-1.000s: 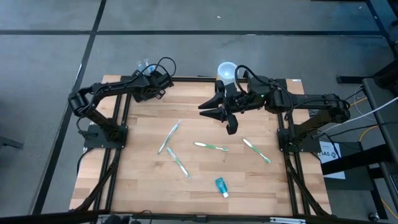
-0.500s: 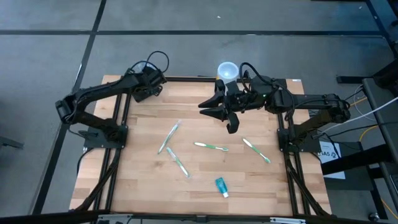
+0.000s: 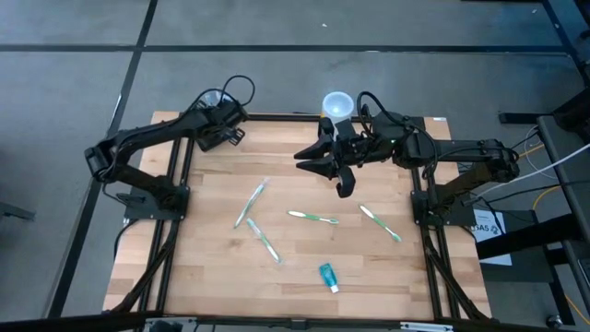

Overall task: Pick & Place toothbrushing station
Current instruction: Put the blue mouthwash bottle into the middle section of the black organizer

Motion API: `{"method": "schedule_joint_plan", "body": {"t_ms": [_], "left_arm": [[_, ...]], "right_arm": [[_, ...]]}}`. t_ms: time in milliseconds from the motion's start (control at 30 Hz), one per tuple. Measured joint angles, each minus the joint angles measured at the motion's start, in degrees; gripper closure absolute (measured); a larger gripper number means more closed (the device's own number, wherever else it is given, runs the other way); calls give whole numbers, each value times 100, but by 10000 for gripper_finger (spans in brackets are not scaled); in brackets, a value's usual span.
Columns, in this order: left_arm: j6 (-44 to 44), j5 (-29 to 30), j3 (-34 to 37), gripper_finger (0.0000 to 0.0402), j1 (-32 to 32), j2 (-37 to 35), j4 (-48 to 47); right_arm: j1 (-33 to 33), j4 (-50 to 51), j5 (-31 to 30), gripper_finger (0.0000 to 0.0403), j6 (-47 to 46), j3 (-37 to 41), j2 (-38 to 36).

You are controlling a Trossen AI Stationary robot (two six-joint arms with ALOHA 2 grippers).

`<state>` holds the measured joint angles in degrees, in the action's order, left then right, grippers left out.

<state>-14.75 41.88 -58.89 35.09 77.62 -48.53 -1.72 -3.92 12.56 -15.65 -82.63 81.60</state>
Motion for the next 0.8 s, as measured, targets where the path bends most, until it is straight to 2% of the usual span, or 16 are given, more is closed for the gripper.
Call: {"method": "schedule_joint_plan", "body": {"t_ms": [167, 400, 800], "left_arm": [[-264, -25, 0, 166, 145, 339, -71], [-741, -250, 0, 168, 269, 729, -153], [-597, -328, 0, 176, 265, 748, 159]], "right_arm": [[0, 1, 32, 293, -73, 0, 0], [0, -73, 6, 293, -212, 0, 0], [-146, -125, -233, 293, -188, 0, 0]]}}
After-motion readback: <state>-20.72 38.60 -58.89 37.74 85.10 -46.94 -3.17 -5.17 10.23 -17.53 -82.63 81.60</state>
